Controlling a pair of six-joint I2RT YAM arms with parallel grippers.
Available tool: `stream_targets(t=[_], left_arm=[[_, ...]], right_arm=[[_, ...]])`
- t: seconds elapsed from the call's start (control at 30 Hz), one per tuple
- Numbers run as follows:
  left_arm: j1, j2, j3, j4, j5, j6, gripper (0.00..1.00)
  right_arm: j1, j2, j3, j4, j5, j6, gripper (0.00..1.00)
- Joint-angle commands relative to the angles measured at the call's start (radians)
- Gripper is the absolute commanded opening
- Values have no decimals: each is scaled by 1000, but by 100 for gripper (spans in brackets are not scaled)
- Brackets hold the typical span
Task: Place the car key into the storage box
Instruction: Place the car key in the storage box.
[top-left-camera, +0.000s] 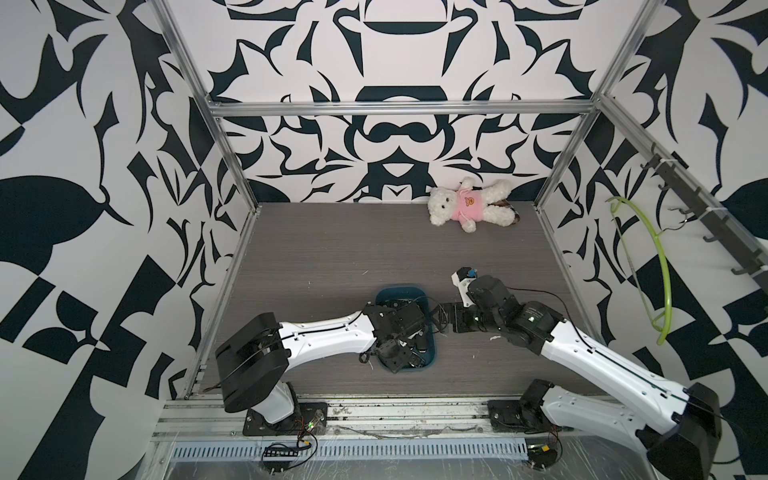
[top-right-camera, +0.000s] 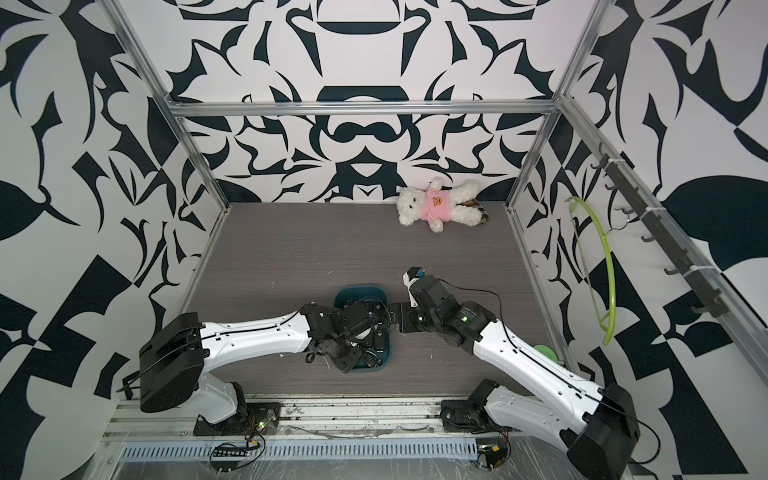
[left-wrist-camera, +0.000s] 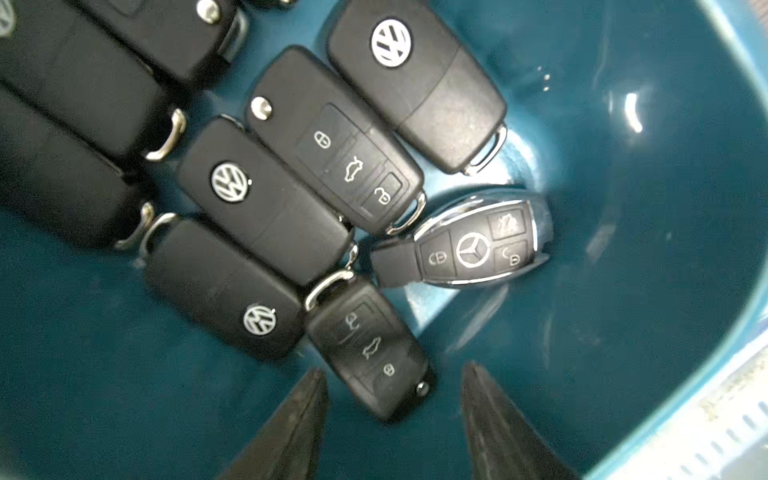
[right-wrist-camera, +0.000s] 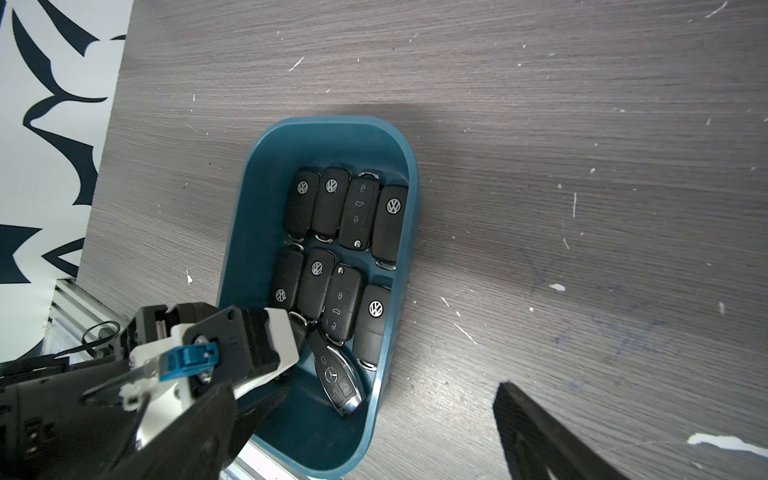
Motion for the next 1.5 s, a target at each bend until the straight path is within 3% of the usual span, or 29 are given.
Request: stream_targets(t=[0.0,0.17,0.3,0.4,0.67,1.13,1.47], left_arm=[[15,-35,3,-25,-11,-32,54],[65,-77,4,-25,-17,-69,49],[98,-92,9,-19,-7,-84,38],[101,-66,14,-12,2,-82,28],[103,27,19,9,21,-71,14],[106,101,39,33,32,-80,13],[141,0,98,-20,-2,-85,16]], right_arm=[[6,13,-2,40,3,6,100],[6,46,8,51,6,-8,100],[6,76,11,71,4,-11,100],[6,106,25,77,1,-19,100],[6,139,54,69,9,-33,100],[6,122,51,50,30,-29,100],[6,132,63,53,53,-37,100]])
